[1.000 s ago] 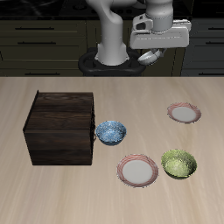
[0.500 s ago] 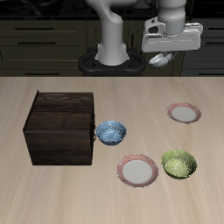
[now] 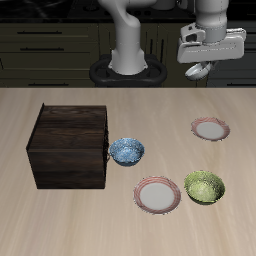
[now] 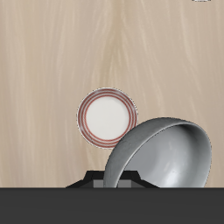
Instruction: Place the white bowl onto the plate that is on the left side of the table
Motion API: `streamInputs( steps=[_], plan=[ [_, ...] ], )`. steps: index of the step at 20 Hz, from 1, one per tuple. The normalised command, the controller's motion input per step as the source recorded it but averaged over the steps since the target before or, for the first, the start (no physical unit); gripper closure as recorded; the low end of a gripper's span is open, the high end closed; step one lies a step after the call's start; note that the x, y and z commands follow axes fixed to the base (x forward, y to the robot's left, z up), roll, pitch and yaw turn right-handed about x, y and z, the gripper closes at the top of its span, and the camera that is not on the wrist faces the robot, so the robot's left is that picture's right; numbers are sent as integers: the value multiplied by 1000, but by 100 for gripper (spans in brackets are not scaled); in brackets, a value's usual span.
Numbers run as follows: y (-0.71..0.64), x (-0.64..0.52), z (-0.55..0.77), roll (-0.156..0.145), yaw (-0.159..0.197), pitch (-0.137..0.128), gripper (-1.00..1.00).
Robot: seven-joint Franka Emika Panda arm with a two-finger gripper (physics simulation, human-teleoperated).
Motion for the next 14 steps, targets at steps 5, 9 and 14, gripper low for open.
streamInputs(
  steps=[5,9,14],
  plan=[
    [225,8,-16,32,86,-97,100],
    [-21,274,-175,-41,-18,50,100],
    [115,133,-228,-4,17,-16,100]
  ],
)
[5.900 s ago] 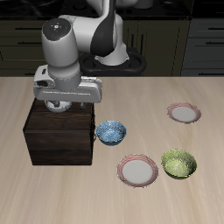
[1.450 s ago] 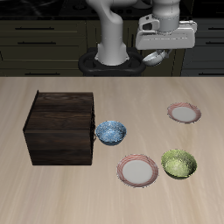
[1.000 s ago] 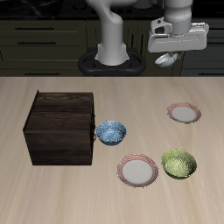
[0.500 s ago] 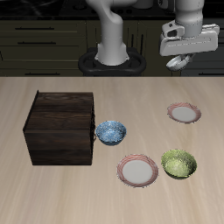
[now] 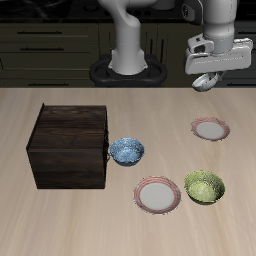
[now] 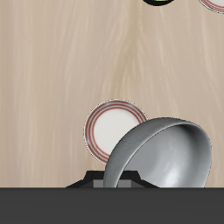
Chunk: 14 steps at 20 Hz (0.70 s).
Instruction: Place the white bowl onto the plate that is on the left side of the table
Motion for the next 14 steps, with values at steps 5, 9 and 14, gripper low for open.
streamInputs(
  steps=[5,9,14],
  plan=[
    [75,149,-354,-26,17,20,100],
    [43,62,-328,-3,17,29,100],
    [120,3,-371,7,17,40,100]
  ],
)
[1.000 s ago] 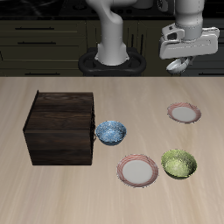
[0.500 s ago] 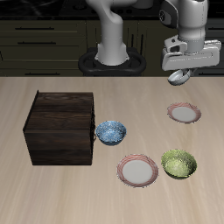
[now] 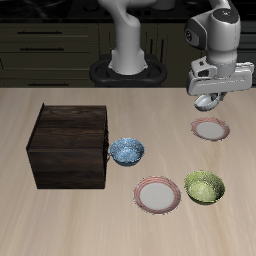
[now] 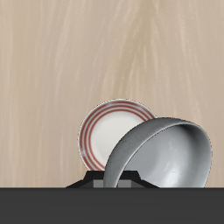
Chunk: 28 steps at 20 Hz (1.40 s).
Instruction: Place the white bowl onto the plate that is on the left side of the table
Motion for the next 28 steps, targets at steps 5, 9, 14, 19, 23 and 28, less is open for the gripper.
streamInputs(
  steps=[5,9,14,19,23,28],
  plan=[
    [106,-68,-266,7,20,18,100],
    [57,85,-379,3,37,29,100],
    [16,148,-410,-16,34,52,100],
    [70,-24,-460,0,23,61,100],
    [72,-108,-362,6,28,41,100],
    [-22,-124,-189,-4,-20,56,-100]
  ],
)
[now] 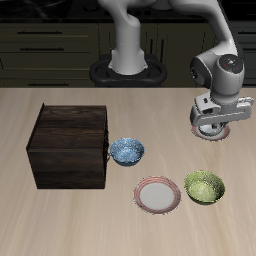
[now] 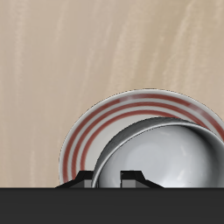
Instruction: Place the white bowl onto the plate that is on the left side of the table
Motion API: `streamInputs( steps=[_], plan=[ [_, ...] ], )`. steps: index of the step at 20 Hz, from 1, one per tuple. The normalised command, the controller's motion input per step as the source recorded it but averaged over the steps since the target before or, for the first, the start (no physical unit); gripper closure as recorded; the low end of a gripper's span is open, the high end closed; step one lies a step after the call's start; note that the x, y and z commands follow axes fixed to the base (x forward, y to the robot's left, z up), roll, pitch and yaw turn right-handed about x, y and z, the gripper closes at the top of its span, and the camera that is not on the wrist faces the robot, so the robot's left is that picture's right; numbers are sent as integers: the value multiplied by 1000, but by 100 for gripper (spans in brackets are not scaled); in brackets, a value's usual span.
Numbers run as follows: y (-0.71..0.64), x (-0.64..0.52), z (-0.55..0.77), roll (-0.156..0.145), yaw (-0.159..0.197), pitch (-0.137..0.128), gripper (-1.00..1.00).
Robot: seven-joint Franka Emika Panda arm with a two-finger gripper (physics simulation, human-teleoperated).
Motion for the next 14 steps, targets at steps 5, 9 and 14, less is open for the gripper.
streamInputs(
  steps=[5,9,14],
  plan=[
    [-39,25,65,3,-18,7,-100],
    [110,-236,321,114,-25,-32,-100],
    [-132,-231,501,47,-54,-67,-100]
  ],
)
